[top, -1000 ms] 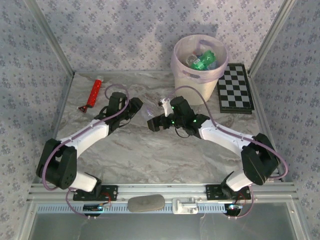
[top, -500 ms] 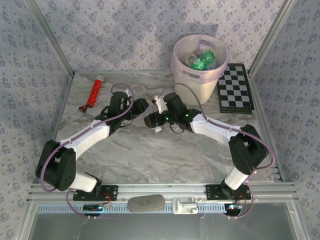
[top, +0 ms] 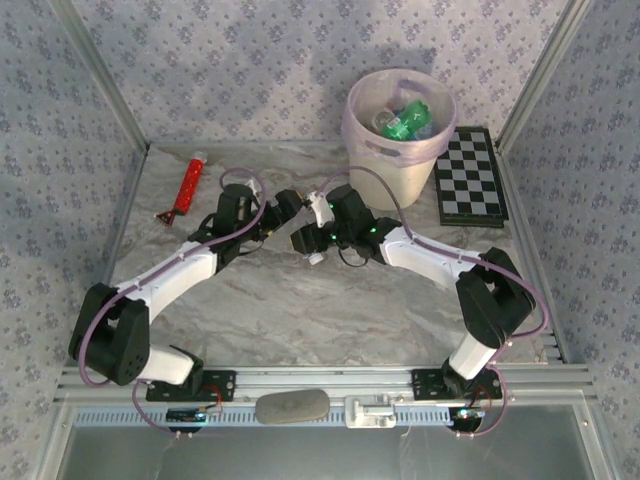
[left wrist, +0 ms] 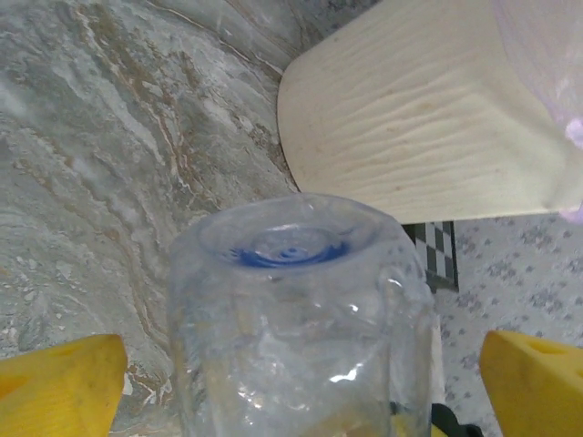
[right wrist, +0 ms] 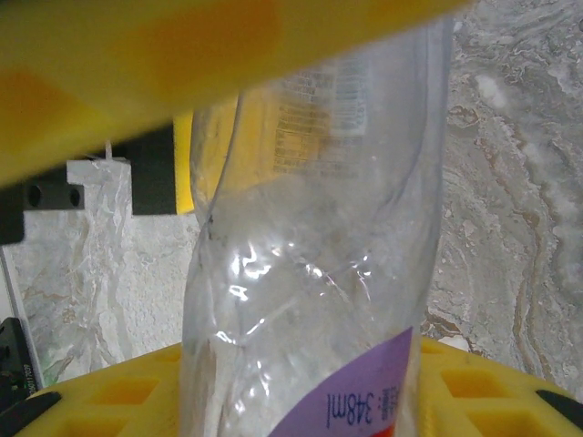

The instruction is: Put the plastic bottles in the bin

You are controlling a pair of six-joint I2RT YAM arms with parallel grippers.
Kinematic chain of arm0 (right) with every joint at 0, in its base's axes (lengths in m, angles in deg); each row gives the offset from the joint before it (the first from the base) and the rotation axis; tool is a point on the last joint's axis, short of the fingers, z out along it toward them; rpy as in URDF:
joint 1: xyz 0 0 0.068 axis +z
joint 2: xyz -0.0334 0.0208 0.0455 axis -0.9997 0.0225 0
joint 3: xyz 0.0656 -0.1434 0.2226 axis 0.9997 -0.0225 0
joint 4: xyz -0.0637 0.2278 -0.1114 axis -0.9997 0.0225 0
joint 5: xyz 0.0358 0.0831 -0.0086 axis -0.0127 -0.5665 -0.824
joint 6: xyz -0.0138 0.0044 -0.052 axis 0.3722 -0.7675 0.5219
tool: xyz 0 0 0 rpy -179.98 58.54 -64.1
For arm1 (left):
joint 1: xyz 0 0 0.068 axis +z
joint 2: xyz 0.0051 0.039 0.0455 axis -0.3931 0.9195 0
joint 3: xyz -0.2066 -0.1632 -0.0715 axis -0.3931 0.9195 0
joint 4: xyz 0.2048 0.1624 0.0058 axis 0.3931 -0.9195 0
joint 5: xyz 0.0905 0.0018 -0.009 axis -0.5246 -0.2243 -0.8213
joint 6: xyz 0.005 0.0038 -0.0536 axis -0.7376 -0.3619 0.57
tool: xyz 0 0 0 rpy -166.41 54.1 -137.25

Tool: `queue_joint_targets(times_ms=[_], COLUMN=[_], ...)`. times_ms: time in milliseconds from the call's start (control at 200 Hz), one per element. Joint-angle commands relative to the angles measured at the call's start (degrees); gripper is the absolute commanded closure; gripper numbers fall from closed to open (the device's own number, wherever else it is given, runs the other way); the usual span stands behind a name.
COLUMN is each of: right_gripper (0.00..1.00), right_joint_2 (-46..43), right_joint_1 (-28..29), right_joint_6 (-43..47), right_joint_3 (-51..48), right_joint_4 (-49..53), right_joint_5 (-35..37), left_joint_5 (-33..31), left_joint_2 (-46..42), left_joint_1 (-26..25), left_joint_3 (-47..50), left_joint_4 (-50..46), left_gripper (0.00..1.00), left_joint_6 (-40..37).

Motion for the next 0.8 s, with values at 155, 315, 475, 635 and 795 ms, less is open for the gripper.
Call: queue_joint_targets(times_ms=[155,315,475,635,795], right_gripper=[0.53,0.53,0.53,0.53,0.53], right_joint_2=[-5.02,-7.74,-7.73,-4.33,2.01], right_joint_1=[-4.84,-9.39,-14.84,-19.15,-22.82], right_joint_6=[4.02,4.48,2.86,0.78,-2.20], right_joint_3=[5.71,12.21,20.45,28.75,37.17], right_joint_4=[9.14,14.29,15.69,15.64,14.20], right_joint_5=[6.52,11.75,12.40,15.98,17.56], left_joint_5=[-4.95,-6.09,-6.01,-5.48,-4.87], left_joint_2=[-7.50,-9.41,-9.62,-9.30,-9.51], left_joint_1=[7.35,10.05,10.46,10.46,10.46], left_joint_3=[1.62,3.14,5.42,7.46,8.31], left_joint_4=[-6.29,-8.50,-8.22,-7.05,-6.98], left_gripper=[0.00,0.00,0.00,0.00,0.00], left_joint_6=[-5.20,-7.93,-8.07,-7.42,-7.78])
